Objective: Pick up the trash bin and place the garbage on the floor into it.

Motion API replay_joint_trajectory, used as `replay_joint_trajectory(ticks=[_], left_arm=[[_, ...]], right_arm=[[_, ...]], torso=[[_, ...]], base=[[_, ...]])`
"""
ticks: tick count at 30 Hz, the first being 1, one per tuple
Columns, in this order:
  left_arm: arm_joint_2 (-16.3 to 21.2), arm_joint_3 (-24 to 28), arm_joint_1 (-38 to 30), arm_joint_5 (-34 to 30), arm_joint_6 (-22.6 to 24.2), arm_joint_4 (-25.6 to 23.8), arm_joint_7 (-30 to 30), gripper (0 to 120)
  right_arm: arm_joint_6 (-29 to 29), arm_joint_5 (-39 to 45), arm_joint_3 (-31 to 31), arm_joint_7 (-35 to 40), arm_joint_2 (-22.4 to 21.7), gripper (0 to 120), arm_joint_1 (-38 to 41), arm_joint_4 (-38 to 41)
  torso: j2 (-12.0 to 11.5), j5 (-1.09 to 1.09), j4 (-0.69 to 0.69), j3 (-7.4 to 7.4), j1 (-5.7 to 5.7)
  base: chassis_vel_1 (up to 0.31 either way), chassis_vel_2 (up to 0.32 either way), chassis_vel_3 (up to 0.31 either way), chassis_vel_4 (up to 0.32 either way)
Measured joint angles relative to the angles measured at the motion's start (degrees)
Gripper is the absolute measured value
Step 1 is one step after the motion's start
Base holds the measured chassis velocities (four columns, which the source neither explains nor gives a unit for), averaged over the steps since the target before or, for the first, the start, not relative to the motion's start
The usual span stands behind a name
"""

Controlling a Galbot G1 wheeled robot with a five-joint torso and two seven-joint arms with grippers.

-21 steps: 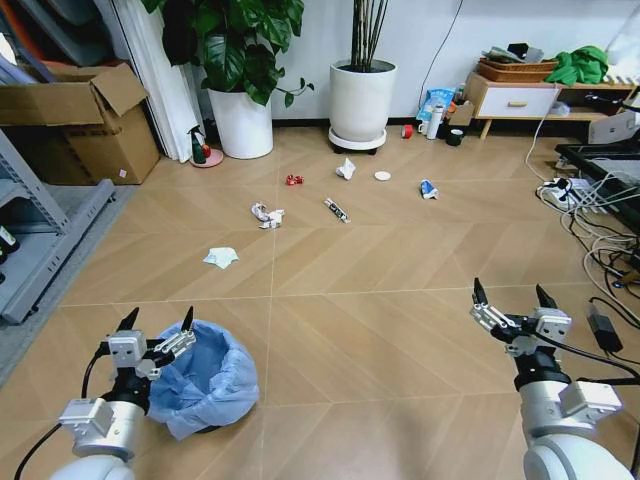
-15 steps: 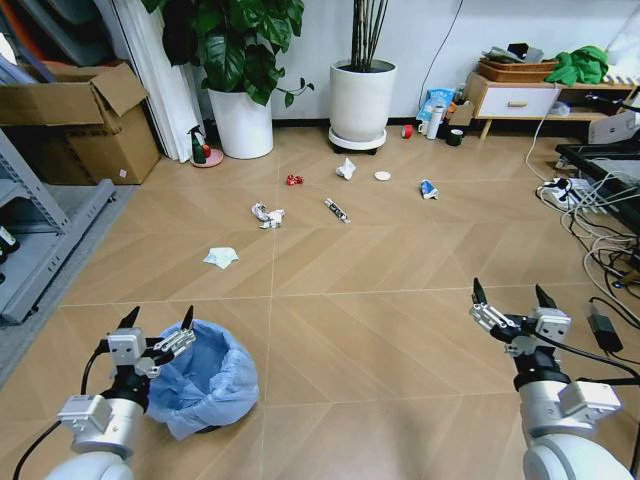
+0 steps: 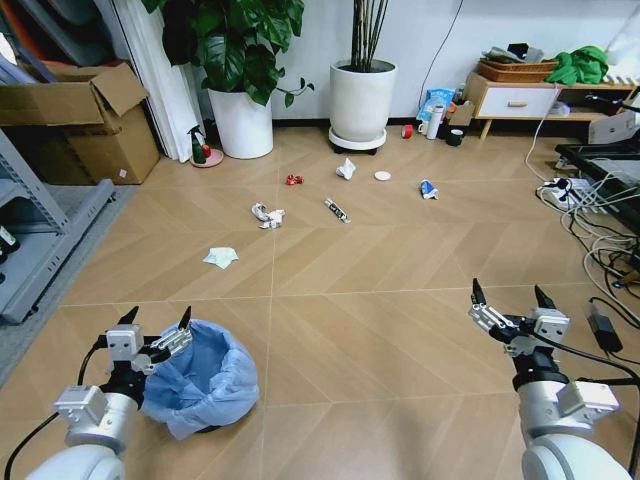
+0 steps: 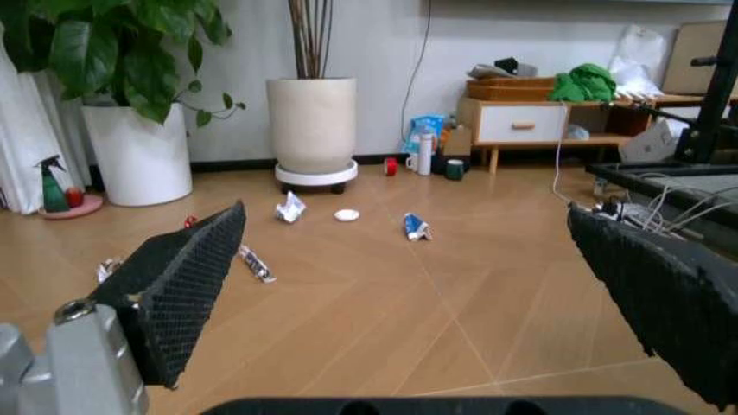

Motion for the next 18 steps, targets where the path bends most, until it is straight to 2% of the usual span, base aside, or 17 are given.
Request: replay_joint_trajectory(ticks=[2, 6, 8, 10, 11, 13, 18], left_arm=[[0.7, 0.0, -0.3, -0.2, 1.0, 0.3, -0.3, 100], [5.2, -1.0, -1.6, -1.6, 5.3, 2.6, -0.3, 100], [6.2, -1.3, -2.0, -2.7, 6.5, 3.3, -0.3, 100], [8.0, -1.5, -2.8, -6.4, 11.5, 4.4, -1.1, 100], [8.0, -1.5, -2.8, -6.4, 11.5, 4.4, -1.1, 100], [9.5, -2.2, -3.3, -8.1, 17.5, 5.5, -1.3, 100], [11.8, -2.6, -4.8, -9.7, 23.4, 8.5, -0.9, 100]], right_arm=[[0.0, 0.0, 0.0, 0.0, 0.1, 100, 0.0, -0.1], [0.0, -0.1, 0.0, 0.0, 0.1, 100, -0.1, -0.3], [0.0, -0.1, 0.0, 0.0, 0.0, 100, -0.1, -0.3], [0.0, -0.1, -0.2, 0.0, -0.2, 100, -0.1, -0.5], [0.0, -0.1, -0.2, 0.0, -0.2, 100, -0.1, -0.5], [-0.1, -0.1, -0.5, 0.0, -0.6, 100, 0.3, -0.9], [-0.2, -0.1, -1.4, -0.1, -1.3, 100, 0.9, -1.8]], torso=[[0.0, 0.00, 0.00, 0.00, 0.00], [0.0, 0.01, -0.01, 0.00, 0.00], [0.0, 0.01, -0.01, 0.00, 0.00], [0.0, -0.01, -0.01, 0.00, 0.00], [0.0, -0.01, -0.01, 0.00, 0.00], [0.0, 0.00, -0.01, 0.00, 0.00], [0.0, 0.00, 0.01, 0.00, 0.00]], base=[[0.000, 0.000, 0.000, 0.000], [0.000, 0.000, 0.000, 0.000], [0.000, 0.000, 0.000, 0.000], [0.000, 0.000, 0.000, 0.000], [0.000, 0.000, 0.000, 0.000], [0.000, 0.000, 0.000, 0.000], [0.000, 0.000, 0.000, 0.000]])
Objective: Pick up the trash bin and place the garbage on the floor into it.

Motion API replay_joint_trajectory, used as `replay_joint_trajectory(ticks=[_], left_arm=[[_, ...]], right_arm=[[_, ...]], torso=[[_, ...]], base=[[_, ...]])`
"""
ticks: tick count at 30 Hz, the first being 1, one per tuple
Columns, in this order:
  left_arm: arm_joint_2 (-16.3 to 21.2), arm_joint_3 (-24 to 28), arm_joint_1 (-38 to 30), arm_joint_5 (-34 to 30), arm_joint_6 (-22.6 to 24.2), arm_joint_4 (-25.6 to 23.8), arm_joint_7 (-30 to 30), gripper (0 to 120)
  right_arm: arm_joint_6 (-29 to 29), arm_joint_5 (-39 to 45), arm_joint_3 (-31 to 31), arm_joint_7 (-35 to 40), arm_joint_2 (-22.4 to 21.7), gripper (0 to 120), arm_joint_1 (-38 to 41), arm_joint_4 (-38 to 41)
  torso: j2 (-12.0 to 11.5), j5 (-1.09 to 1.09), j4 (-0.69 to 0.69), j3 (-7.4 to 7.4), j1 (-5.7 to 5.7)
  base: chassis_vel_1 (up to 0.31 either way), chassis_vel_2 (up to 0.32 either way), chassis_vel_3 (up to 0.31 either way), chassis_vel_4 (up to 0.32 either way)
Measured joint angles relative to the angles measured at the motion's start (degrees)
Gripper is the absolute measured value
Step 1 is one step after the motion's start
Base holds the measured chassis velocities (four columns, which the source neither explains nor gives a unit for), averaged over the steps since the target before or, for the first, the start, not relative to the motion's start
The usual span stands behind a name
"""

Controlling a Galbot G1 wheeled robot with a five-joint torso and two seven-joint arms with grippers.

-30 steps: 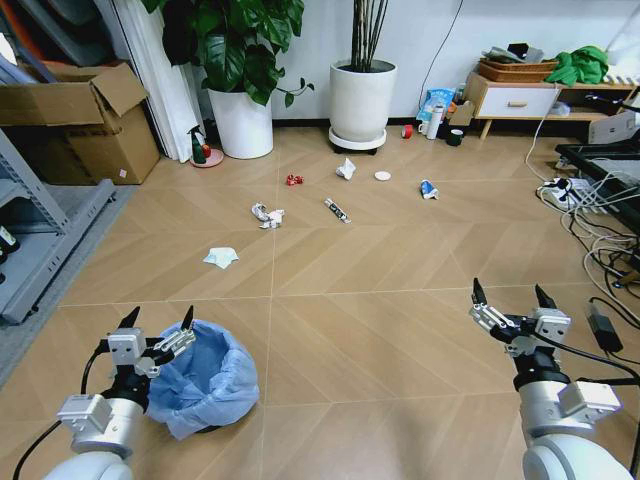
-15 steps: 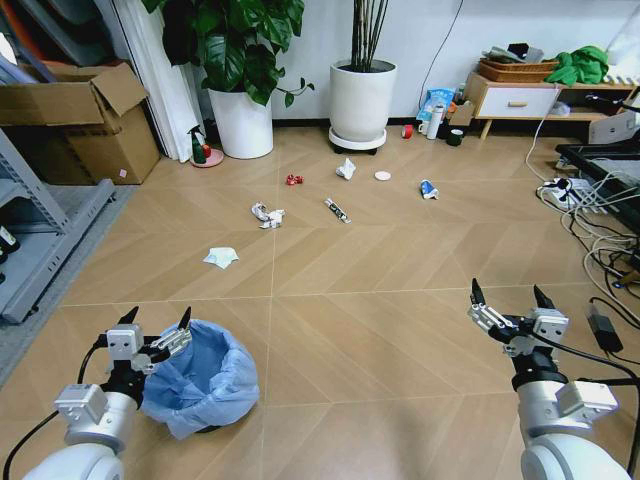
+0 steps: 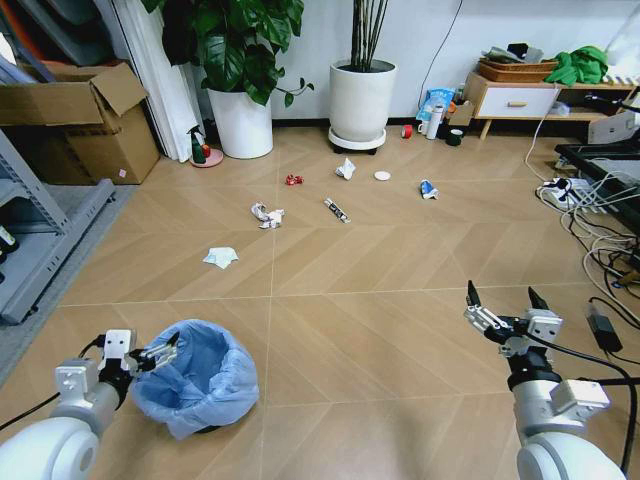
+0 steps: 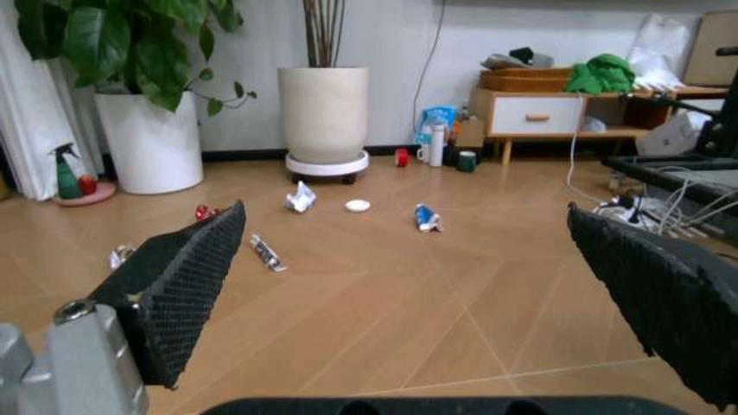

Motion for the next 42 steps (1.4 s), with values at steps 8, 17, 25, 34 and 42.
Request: replay_joint_trajectory(ticks=[8, 17, 25, 34, 42], left_arm=[[2.6, 1.3, -3.9, -3.5, 3.8, 5.3, 0.0, 100], [4.3, 2.2, -6.2, -3.9, 5.5, 10.7, 1.0, 100], [5.1, 3.1, -7.3, -4.0, 5.6, 14.2, 1.8, 100], [5.8, 3.5, -8.6, -3.8, 5.1, 18.2, 4.8, 96], [5.4, 4.3, -9.2, -3.5, 5.1, 19.3, 6.4, 68]], right_arm=[[0.0, 0.1, -0.6, -0.2, -0.2, 100, 0.2, -0.7], [0.0, 0.0, -1.6, -0.3, -0.3, 100, 0.7, -1.6], [0.0, -0.5, -2.2, -0.2, -0.1, 100, 1.1, -2.1], [0.0, -1.2, -2.4, -0.1, 0.4, 100, 1.1, -2.6], [0.1, -1.5, -2.6, -0.1, 0.4, 100, 1.2, -2.9]], torso=[[0.0, 0.01, -0.02, 0.00, 0.00], [0.0, 0.01, -0.01, 0.00, 0.00], [0.0, 0.01, -0.01, 0.00, 0.00], [0.0, 0.00, -0.01, 0.00, 0.00], [0.0, 0.02, -0.01, -0.01, 0.00]], base=[[0.000, 0.000, 0.000, 0.000], [0.000, 0.000, 0.000, 0.000], [0.000, 0.000, 0.000, 0.000], [0.000, 0.000, 0.000, 0.000], [0.000, 0.000, 0.000, 0.000]])
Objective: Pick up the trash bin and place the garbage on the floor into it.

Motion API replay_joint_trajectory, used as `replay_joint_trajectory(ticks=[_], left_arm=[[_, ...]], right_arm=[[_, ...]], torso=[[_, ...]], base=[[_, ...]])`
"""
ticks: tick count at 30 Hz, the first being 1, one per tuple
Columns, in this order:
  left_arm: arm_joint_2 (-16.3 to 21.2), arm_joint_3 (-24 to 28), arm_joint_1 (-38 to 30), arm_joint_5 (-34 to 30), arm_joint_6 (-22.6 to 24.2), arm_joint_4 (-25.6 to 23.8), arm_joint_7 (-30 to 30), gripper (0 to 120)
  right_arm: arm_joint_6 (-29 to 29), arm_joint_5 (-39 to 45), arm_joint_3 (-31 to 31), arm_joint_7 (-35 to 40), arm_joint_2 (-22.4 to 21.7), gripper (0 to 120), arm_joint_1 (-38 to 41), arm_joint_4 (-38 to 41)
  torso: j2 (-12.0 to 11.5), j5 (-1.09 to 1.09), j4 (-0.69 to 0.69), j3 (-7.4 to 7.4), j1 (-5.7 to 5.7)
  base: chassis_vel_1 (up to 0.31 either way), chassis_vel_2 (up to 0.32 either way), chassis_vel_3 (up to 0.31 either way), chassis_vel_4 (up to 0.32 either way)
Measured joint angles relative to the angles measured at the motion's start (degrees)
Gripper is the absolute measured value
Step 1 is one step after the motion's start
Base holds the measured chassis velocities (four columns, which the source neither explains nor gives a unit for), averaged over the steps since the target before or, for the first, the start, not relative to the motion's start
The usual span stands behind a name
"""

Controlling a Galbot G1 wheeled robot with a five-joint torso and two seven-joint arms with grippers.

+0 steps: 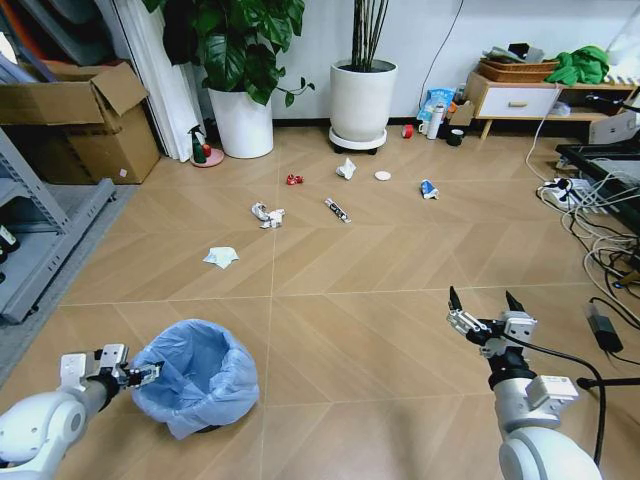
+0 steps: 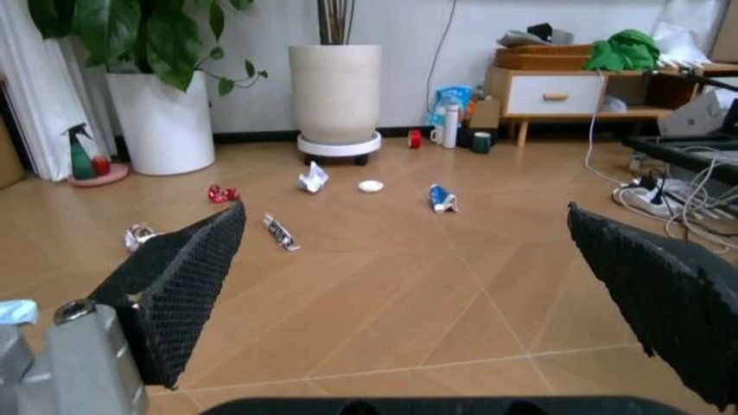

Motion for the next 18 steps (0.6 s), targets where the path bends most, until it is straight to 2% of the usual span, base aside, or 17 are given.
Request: replay_joint_trajectory(ticks=[2, 4, 5, 6, 9, 11, 13, 18], left_arm=[[-0.1, 0.0, -0.2, 0.3, -0.2, 0.6, 0.5, 60], [-0.1, 0.0, -0.2, 0.5, -0.3, 0.9, 0.7, 58], [-0.2, 0.0, -0.2, 0.6, -0.4, 1.1, 0.8, 50], [-0.2, 0.0, -0.2, 0.6, -0.4, 1.1, 0.8, 50], [-0.2, -0.1, 0.0, 0.7, -0.8, 1.1, 0.8, 34], [-0.2, -0.1, 0.1, 0.7, -0.8, 1.1, 0.8, 33], [-0.2, -0.1, 0.3, 0.8, -1.0, 0.9, 0.8, 20], [-0.3, -0.1, 0.5, 0.9, -1.0, 0.7, 0.8, 9]], right_arm=[[0.0, 0.0, 0.0, 0.0, 0.0, 100, 0.0, 0.0], [0.0, 0.0, 0.0, 0.0, -0.1, 100, 0.0, 0.0], [0.1, 0.0, 0.0, 0.0, -0.2, 100, -0.1, -0.1], [0.1, 0.0, 0.0, 0.0, -0.2, 100, -0.1, -0.1], [0.1, -0.2, -0.1, 0.0, -0.2, 100, -0.1, -0.2], [0.1, -0.2, -0.2, 0.0, -0.2, 100, -0.1, -0.2], [0.1, -0.4, -0.6, 0.0, -0.1, 100, -0.1, -0.2], [0.2, -0.6, -0.7, 0.0, -0.1, 100, -0.1, -0.3]], torso=[[0.0, 0.04, 0.01, -0.01, 0.00], [0.0, 0.05, 0.01, -0.01, 0.00], [0.0, 0.04, 0.01, -0.01, 0.00], [0.0, 0.04, 0.01, -0.01, 0.00], [0.0, 0.01, 0.00, -0.01, 0.00], [0.0, 0.01, 0.00, -0.01, 0.00], [0.0, -0.01, 0.00, 0.00, 0.00], [0.0, -0.03, 0.00, 0.00, -0.01]], base=[[0.000, 0.000, 0.000, 0.000], [0.000, 0.000, 0.000, 0.000], [0.000, 0.000, 0.000, 0.000], [0.000, 0.000, 0.000, 0.000], [0.000, 0.000, 0.000, 0.000], [0.000, 0.000, 0.000, 0.000], [0.000, 0.000, 0.000, 0.000], [0.000, 0.000, 0.000, 0.000]])
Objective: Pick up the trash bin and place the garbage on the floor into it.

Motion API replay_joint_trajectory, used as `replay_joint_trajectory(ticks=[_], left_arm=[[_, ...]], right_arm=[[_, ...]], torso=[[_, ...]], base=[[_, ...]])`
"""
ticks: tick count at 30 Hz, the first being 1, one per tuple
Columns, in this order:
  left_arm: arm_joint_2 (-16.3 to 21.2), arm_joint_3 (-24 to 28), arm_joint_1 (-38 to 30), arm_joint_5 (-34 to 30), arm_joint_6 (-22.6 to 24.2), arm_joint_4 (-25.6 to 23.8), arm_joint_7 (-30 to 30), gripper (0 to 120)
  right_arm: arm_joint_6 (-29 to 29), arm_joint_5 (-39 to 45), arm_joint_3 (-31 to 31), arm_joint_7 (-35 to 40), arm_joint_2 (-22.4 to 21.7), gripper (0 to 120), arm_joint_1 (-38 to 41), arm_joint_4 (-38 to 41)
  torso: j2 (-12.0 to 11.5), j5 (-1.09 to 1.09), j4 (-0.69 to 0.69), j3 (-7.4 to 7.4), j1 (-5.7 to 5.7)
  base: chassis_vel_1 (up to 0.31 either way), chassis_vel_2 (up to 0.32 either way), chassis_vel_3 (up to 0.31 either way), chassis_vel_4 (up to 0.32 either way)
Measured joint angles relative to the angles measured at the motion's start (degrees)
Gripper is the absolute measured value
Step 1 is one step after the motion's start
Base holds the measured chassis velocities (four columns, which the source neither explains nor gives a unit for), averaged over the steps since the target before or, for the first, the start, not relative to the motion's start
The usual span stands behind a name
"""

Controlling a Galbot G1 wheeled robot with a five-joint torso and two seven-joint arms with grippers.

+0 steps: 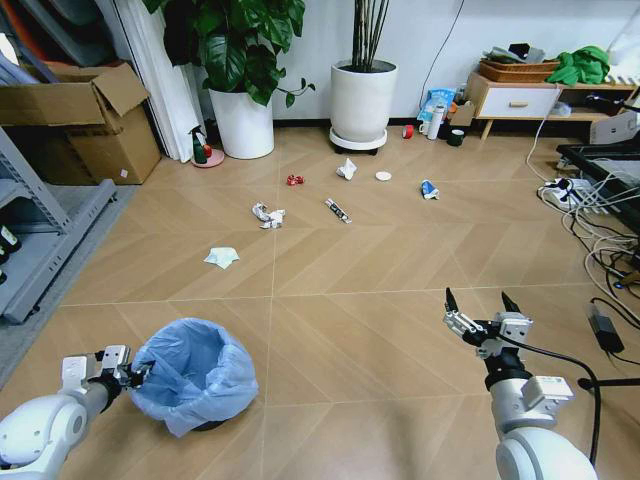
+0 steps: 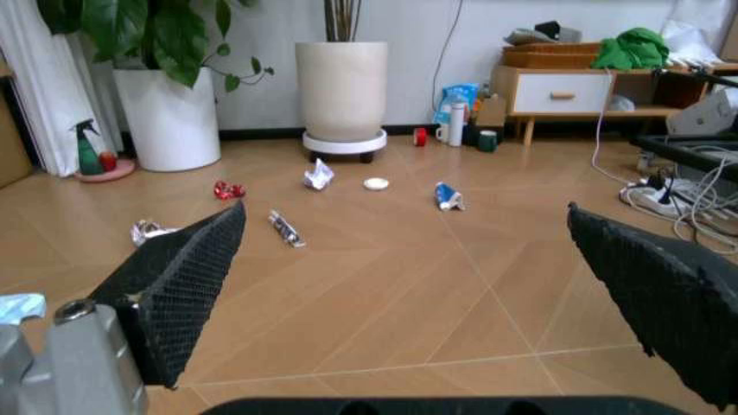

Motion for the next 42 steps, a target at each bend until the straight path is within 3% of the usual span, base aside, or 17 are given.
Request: replay_joint_trajectory(ticks=[3, 23, 27, 31, 35, 42], left_arm=[[-0.1, -0.1, 0.3, -0.2, 0.0, -0.8, 0.1, 0], [-2.8, -2.5, 1.4, -7.8, -1.9, -9.1, -7.4, 0], [-4.6, -3.2, 3.2, -8.0, -5.3, -14.0, -11.5, 0], [-9.1, -3.7, 6.0, -6.2, -8.8, -20.4, -18.5, 0], [-11.9, -3.8, 8.0, -3.1, -10.2, -23.7, -19.2, 0], [-13.0, -3.1, 8.5, -1.2, -10.2, -25.4, -18.9, 0]], right_arm=[[0.0, 0.0, 0.0, 0.0, -0.1, 100, 0.0, -0.2], [-1.5, 0.5, 0.1, 0.0, -0.5, 100, 0.7, -0.1], [-1.5, 0.5, 0.4, 0.0, -0.5, 100, 1.1, -0.1], [-1.4, -1.0, 0.8, -1.5, -0.3, 100, 1.2, -0.2], [-1.3, -1.8, 0.7, -1.7, -0.3, 100, 1.2, -0.4], [-1.3, -2.1, 0.5, -1.8, -0.3, 100, 1.1, -0.4]], torso=[[0.0, 0.01, 0.00, 0.00, 0.00], [0.0, 0.02, 0.00, 0.01, 0.01], [0.0, 0.03, 0.00, 0.00, 0.01], [0.0, 0.02, 0.00, 0.00, 0.01], [0.0, 0.03, 0.00, 0.00, 0.00], [0.0, 0.03, -0.01, 0.00, 0.00]], base=[[0.000, 0.000, 0.000, 0.000], [0.000, 0.000, 0.000, 0.000], [0.000, 0.000, 0.000, 0.000], [0.000, 0.000, 0.000, 0.000], [0.000, 0.000, 0.000, 0.000], [0.012, 0.005, -0.014, -0.016]])
